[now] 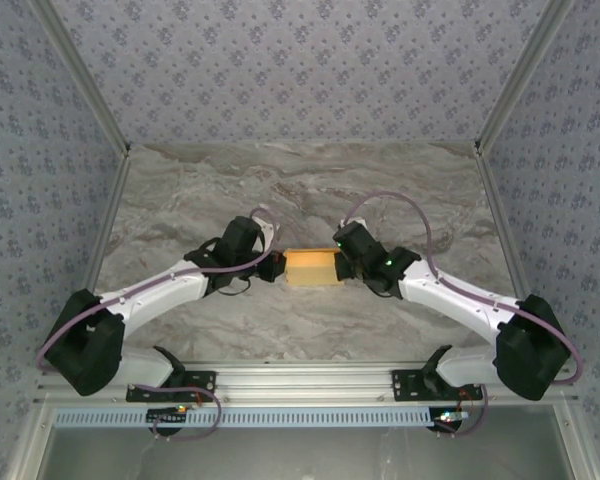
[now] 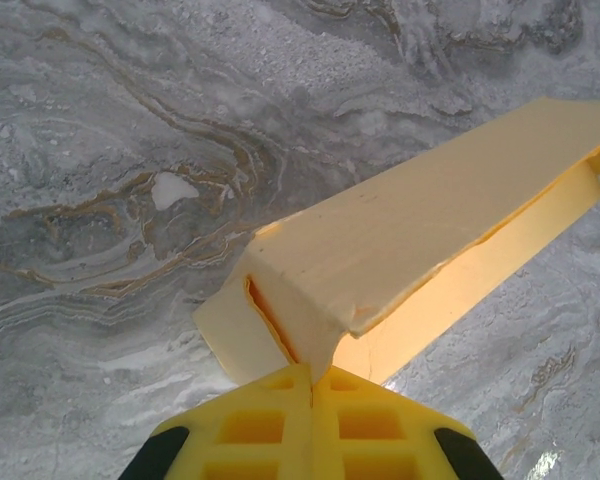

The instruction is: Fold the paper box

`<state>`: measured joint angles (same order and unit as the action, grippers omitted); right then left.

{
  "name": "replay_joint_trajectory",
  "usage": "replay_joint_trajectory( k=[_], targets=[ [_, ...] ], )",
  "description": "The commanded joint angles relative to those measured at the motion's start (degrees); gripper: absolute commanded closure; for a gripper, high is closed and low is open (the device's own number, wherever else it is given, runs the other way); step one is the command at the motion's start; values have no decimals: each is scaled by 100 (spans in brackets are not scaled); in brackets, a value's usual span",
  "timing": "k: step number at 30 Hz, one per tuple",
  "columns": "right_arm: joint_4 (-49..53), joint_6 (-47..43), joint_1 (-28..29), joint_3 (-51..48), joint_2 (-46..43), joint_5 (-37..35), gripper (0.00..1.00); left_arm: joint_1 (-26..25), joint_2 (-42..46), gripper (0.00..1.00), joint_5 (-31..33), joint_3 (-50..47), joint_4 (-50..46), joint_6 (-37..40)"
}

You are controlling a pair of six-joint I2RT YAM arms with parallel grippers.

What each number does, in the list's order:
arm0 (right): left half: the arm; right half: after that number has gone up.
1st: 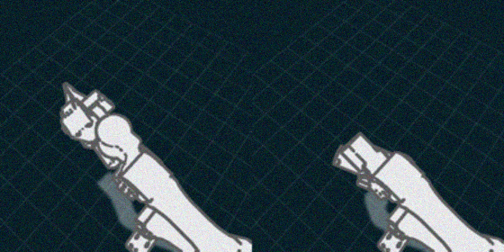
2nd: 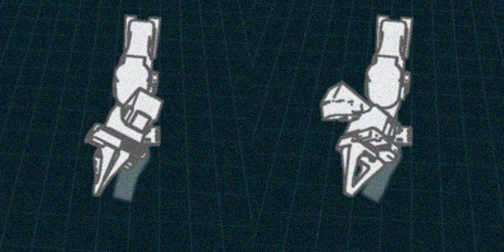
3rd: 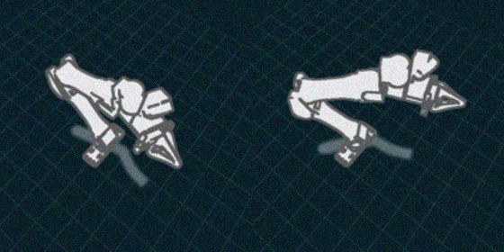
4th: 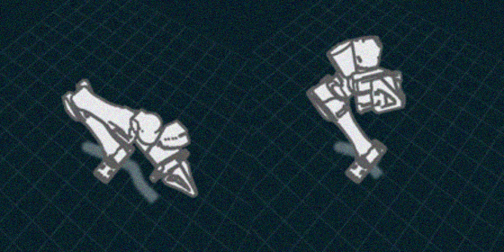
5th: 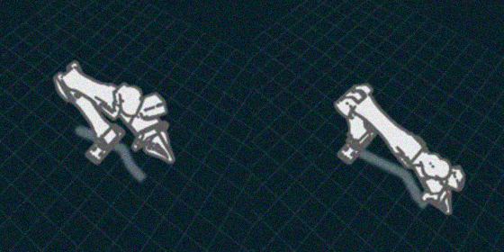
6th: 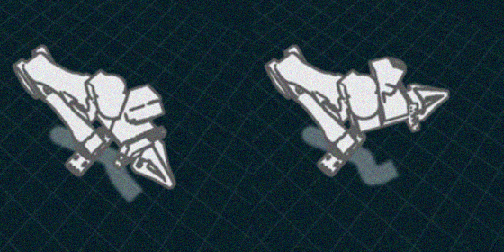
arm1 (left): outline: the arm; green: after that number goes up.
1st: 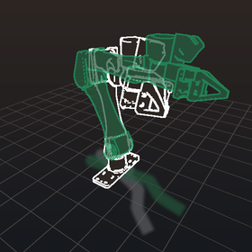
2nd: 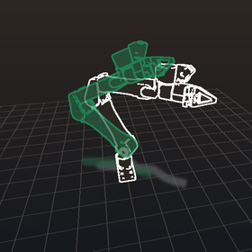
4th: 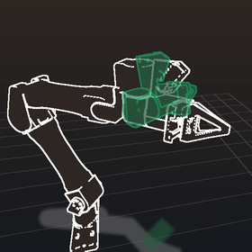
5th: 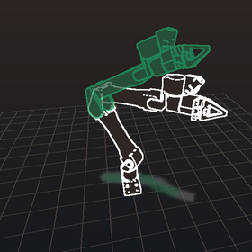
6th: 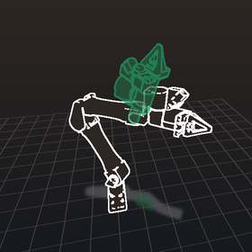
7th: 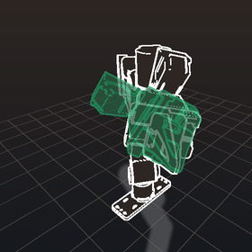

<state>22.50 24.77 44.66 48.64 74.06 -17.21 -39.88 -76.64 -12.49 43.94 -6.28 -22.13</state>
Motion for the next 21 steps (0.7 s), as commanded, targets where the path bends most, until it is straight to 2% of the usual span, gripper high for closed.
replay_joint_trajectory(
  k=[1, 8, 21],
  targets=[
    [-1, -105, 129, -317, -88, -97, 99, -29, 70, 99, -55, -242, 149, 80],
    [-118, -107, 204, -524, -260, -278, 99, -39, 280, 85, -135, -268, 281, 160],
    [-130, -91, 245, -459, -252, -371, 99, -29, 1002, 41, -347, -363, -1, 306]
  ],
)
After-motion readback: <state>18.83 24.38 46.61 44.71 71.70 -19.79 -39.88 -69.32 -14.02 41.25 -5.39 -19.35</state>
